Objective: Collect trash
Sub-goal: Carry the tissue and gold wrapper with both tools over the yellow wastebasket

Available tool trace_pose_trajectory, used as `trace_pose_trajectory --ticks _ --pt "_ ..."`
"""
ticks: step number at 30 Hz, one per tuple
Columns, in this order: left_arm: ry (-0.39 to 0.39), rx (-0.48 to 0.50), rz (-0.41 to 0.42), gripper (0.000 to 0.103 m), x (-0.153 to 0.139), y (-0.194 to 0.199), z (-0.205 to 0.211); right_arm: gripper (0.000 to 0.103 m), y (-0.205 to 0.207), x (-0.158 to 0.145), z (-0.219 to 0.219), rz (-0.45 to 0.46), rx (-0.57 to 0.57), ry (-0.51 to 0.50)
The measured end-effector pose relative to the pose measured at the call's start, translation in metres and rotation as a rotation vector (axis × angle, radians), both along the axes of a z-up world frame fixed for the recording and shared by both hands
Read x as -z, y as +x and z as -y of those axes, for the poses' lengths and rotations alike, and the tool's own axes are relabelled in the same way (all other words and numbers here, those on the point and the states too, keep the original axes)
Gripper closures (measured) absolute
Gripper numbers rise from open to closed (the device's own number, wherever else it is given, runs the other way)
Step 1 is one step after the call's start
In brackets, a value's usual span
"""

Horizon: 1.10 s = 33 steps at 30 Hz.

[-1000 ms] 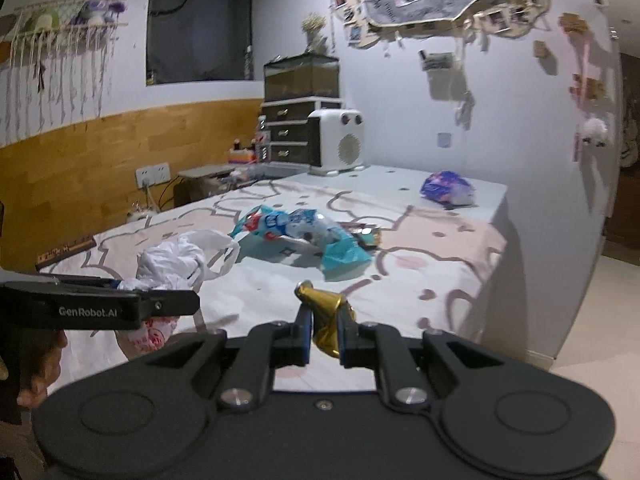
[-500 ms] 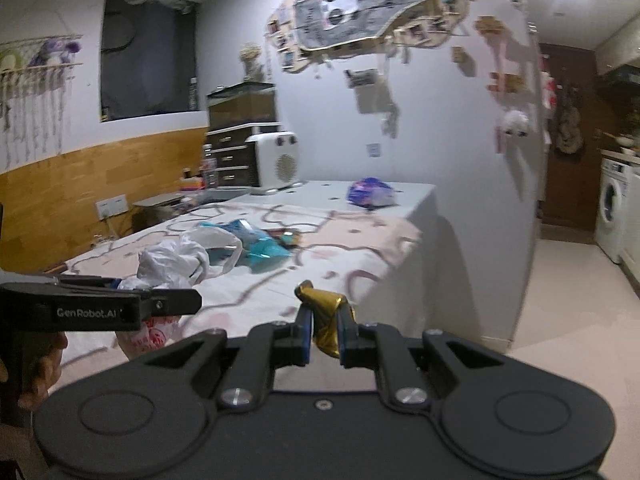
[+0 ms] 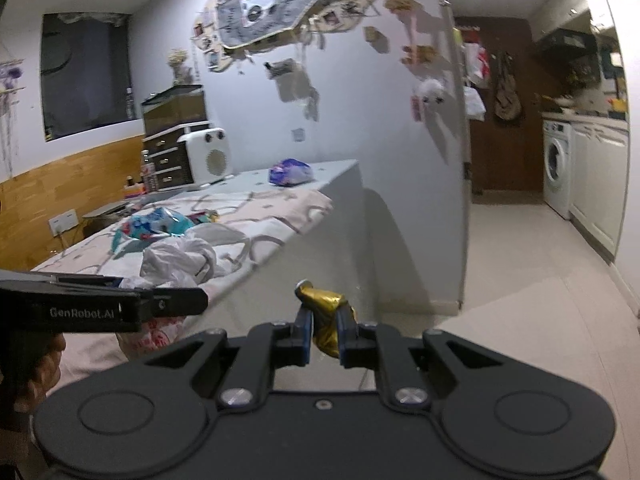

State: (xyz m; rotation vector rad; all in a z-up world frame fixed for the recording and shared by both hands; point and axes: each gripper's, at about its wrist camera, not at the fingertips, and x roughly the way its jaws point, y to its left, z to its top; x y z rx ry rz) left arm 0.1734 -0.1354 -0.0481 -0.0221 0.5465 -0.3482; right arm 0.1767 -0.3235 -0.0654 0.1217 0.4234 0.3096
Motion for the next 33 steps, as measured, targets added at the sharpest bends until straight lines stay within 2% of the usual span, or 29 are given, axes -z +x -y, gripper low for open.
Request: trace_pose_trajectory --ticks 8,15,25,33 --pt "0.051 0.039 -0.093 0.050 0.041 0.018 0.042 0.090 0.005 0.043 0.044 -0.090 0.060 0.026" --pt "0.111 0.041 -0.204 0.050 0.092 0.051 0.068 0.090 0.014 0.091 0.073 -0.185 0.105 0.056" --pt "0.125 0.005 -0.369 0.050 0.164 0.106 0.089 0.090 0.048 0.175 0.103 -0.368 0.143 0.118" --pt "0.117 -0.025 -0.491 0.050 0.230 0.155 0.096 0.090 0.086 0.222 0.119 -0.463 0.178 0.162"
